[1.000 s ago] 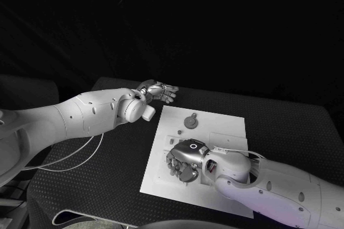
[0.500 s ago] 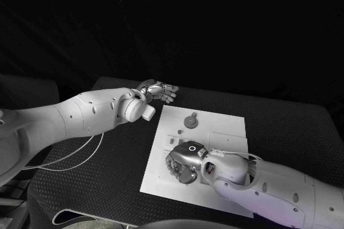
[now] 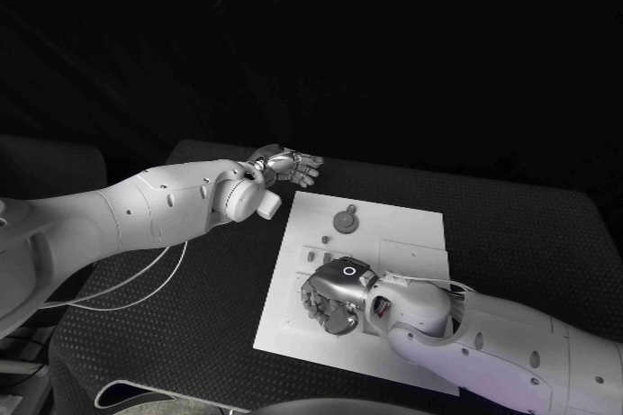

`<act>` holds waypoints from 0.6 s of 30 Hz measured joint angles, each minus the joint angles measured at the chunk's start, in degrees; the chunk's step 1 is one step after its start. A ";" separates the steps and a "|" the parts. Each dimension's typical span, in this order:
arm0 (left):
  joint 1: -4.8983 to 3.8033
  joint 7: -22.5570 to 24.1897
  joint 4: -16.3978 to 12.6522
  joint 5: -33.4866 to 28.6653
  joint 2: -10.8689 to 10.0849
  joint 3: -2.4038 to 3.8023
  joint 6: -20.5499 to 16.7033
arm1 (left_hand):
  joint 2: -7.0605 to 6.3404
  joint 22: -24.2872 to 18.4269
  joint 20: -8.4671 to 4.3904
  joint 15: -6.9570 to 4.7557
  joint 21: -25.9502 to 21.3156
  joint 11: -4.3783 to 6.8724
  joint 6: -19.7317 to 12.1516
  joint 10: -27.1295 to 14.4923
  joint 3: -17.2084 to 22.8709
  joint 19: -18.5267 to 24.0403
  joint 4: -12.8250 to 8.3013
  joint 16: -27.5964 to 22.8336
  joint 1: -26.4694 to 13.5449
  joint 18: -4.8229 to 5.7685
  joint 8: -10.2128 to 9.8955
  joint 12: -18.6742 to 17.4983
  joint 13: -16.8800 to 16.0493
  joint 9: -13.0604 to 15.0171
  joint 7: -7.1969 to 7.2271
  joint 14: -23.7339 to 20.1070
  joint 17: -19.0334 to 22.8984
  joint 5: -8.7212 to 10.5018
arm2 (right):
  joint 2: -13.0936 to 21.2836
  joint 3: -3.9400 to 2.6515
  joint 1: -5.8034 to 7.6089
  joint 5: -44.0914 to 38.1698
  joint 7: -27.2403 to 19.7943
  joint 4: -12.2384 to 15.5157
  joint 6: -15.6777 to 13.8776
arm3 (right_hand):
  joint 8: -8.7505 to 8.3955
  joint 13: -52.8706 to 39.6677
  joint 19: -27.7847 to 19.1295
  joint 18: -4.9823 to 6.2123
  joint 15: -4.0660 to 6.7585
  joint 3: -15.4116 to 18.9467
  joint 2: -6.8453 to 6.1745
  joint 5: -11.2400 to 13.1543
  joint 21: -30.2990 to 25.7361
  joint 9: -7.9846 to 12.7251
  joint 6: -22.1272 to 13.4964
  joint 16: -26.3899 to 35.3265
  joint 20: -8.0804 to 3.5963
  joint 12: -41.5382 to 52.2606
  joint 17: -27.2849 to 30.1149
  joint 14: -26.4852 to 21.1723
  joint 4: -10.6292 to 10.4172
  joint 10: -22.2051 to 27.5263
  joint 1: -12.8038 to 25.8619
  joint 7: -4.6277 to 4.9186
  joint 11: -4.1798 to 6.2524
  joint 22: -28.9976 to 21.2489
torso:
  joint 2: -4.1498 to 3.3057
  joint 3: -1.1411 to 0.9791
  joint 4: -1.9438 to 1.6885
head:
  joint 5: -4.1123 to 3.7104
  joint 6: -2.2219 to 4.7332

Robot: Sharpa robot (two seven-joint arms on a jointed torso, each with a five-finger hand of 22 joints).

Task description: Assemble the parts on the task board

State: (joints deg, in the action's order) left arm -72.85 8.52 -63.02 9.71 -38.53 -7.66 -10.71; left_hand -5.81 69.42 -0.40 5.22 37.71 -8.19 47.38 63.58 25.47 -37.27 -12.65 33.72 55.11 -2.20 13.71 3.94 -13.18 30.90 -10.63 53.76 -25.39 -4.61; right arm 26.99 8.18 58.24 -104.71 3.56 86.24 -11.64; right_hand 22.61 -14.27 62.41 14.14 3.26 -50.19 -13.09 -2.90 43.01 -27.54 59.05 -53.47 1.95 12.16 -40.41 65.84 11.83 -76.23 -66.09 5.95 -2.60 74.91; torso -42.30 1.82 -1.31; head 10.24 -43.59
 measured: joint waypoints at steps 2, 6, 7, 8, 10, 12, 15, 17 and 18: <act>0.00 -0.02 0.00 0.00 -0.06 0.00 0.01 | 0.00 0.00 0.00 0.00 0.00 0.00 0.00 0.00 0.00 0.00 0.00 0.00 0.00 0.00 0.00 0.00 0.01 0.00 0.00 0.00 -0.01 0.00 | 0.28 0.14 -0.05 0.26 -0.03 -0.09 -0.23 | -1.37 -0.17 0.00 0.10 0.00 2.05 -0.79 -0.21 0.02 0.49 -2.26 -0.20 0.00 -0.20 0.23 0.00 0.42 0.28 1.60 1.39 -0.26 0.00 | 0.00 0.00 0.00 | 0.00 0.01; 0.00 -0.06 0.02 0.00 -0.13 0.00 0.03 | 0.00 0.05 0.00 0.00 0.00 0.00 0.00 0.00 0.00 0.00 0.00 0.00 0.00 0.00 0.00 0.00 0.01 0.00 0.00 0.00 -0.05 0.00 | 0.69 0.22 -0.16 0.58 -0.18 0.03 -0.85 | -4.05 -0.52 -0.73 0.44 -0.43 6.08 -2.42 -0.66 0.03 1.63 -6.65 -0.24 0.07 -0.64 0.82 -0.45 1.40 0.82 3.23 2.87 -0.56 0.01 | 0.02 -0.01 0.00 | -0.07 0.05; 0.00 -0.06 0.02 0.00 -0.15 0.00 0.04 | 0.00 0.05 0.00 0.00 0.00 0.00 0.00 0.00 0.00 0.00 0.00 0.00 0.00 0.00 0.00 0.00 0.02 0.00 0.00 0.00 -0.05 0.00 | 0.77 0.24 -0.17 0.63 -0.18 0.10 -1.01 | -4.35 -0.53 -0.73 0.43 -0.43 6.54 -2.60 -0.66 0.03 1.74 -7.20 -0.24 0.07 -0.64 0.96 -0.45 1.47 0.93 3.41 3.03 -0.65 0.06 | 0.02 -0.02 0.00 | -0.11 0.06; 0.00 -0.08 0.02 0.00 -0.18 0.00 0.04 | 0.00 0.05 0.00 0.00 0.00 0.00 0.00 0.00 0.00 0.00 0.00 0.00 0.00 0.00 0.00 0.00 0.01 0.00 0.00 0.00 -0.05 0.00 | 0.92 0.27 -0.20 0.65 -0.18 0.24 -1.20 | -4.52 -0.53 -0.73 0.43 -0.59 6.89 -2.75 -0.66 0.03 1.88 -7.59 -0.23 0.07 -0.64 1.02 -0.61 1.54 1.00 3.55 3.22 -0.58 0.15 | 0.02 -0.02 0.00 | -0.13 0.09; 0.00 -0.09 0.01 0.00 -0.24 0.00 0.05 | 0.00 0.04 0.00 0.00 0.00 0.00 0.00 0.00 0.00 0.00 0.00 0.00 0.00 0.00 0.00 0.00 0.01 0.00 0.00 0.00 -0.05 0.00 | 1.25 0.34 -0.25 0.65 -0.08 0.43 -1.39 | -5.02 -0.52 -0.93 0.40 -0.73 7.75 -3.21 -0.66 0.02 2.11 -8.43 -0.21 0.27 -0.73 1.05 -0.75 1.75 1.22 4.02 3.48 -0.79 0.24 | 0.02 -0.03 0.00 | -0.18 0.12; 0.00 -0.11 0.00 0.00 -0.30 0.00 0.05 | 0.00 0.04 0.00 0.00 0.00 0.00 0.00 0.00 0.00 0.00 0.00 0.00 0.00 0.00 0.00 0.00 0.01 0.00 0.00 0.00 -0.05 0.00 | 1.74 0.41 -0.34 0.65 0.16 0.61 -1.59 | -5.82 -0.60 -1.67 0.40 -0.87 13.25 -3.37 -4.48 0.17 2.42 -10.22 -0.87 0.37 -1.31 0.96 -1.38 3.09 1.96 7.60 3.36 -0.87 0.17 | 0.03 -0.03 0.00 | -0.21 0.14; 0.00 -0.11 -0.04 0.00 -0.42 0.00 0.05 | 0.00 0.04 0.00 0.00 0.00 0.00 0.00 0.00 0.00 0.00 0.00 0.00 0.00 0.00 0.00 0.00 0.01 0.00 0.00 0.00 -0.11 0.00 | 2.17 0.40 -0.32 0.62 0.48 1.01 -1.97 | -5.82 -0.96 -1.86 0.37 -0.71 17.44 -3.27 -6.30 0.46 2.51 -11.00 -1.29 0.20 -1.34 0.94 -1.58 3.82 1.97 8.42 3.14 -0.86 0.15 | 0.03 -0.03 0.00 | -0.25 0.18; 0.00 -0.11 -0.04 0.00 -0.48 0.00 0.04 | 0.00 0.04 0.00 0.00 0.00 0.00 0.00 0.00 0.00 0.00 0.00 0.00 0.00 0.00 0.00 0.00 0.01 -0.01 0.00 0.00 -0.12 0.00 | 2.27 0.39 -0.23 0.61 0.57 1.17 -2.14 | -5.82 -0.96 -1.87 0.36 -0.93 18.24 -3.26 -6.31 0.46 2.50 -11.27 -1.52 0.20 -1.64 0.95 -1.81 3.90 2.36 8.41 3.02 -0.86 0.15 | 0.04 -0.03 0.02 | -0.27 0.22; 0.00 -0.11 -0.04 0.00 -0.52 -0.01 0.04 | 0.00 0.04 0.00 0.00 0.00 0.00 0.00 0.00 0.00 0.00 0.00 0.00 0.00 0.00 0.00 0.00 0.01 -0.05 0.00 0.00 -0.12 0.00 | 2.38 0.36 -0.12 0.61 0.64 1.36 -2.36 | -5.82 -0.96 -2.01 0.34 -1.01 18.76 -3.26 -6.31 0.46 2.54 -11.30 -1.67 0.31 -1.76 1.00 -1.89 3.91 2.65 8.41 3.05 -0.99 0.15 | 0.05 -0.03 0.03 | -0.27 0.24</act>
State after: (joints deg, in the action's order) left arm -72.85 8.41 -63.07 9.71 -39.05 -7.67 -10.67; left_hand -5.81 69.46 -0.40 5.22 37.71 -8.19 47.38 63.58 25.47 -37.27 -12.65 33.72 55.11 -2.19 13.71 3.94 -13.17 30.85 -10.63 53.75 -25.52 -4.61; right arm 29.38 8.54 58.12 -104.10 4.20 87.60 -14.00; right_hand 16.79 -15.23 60.41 14.48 2.25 -31.43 -16.35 -9.21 43.46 -25.00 47.75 -55.13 2.27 10.40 -39.41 63.95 15.74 -73.58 -57.68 9.00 -3.59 75.06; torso -42.25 1.79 -1.28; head 9.97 -43.35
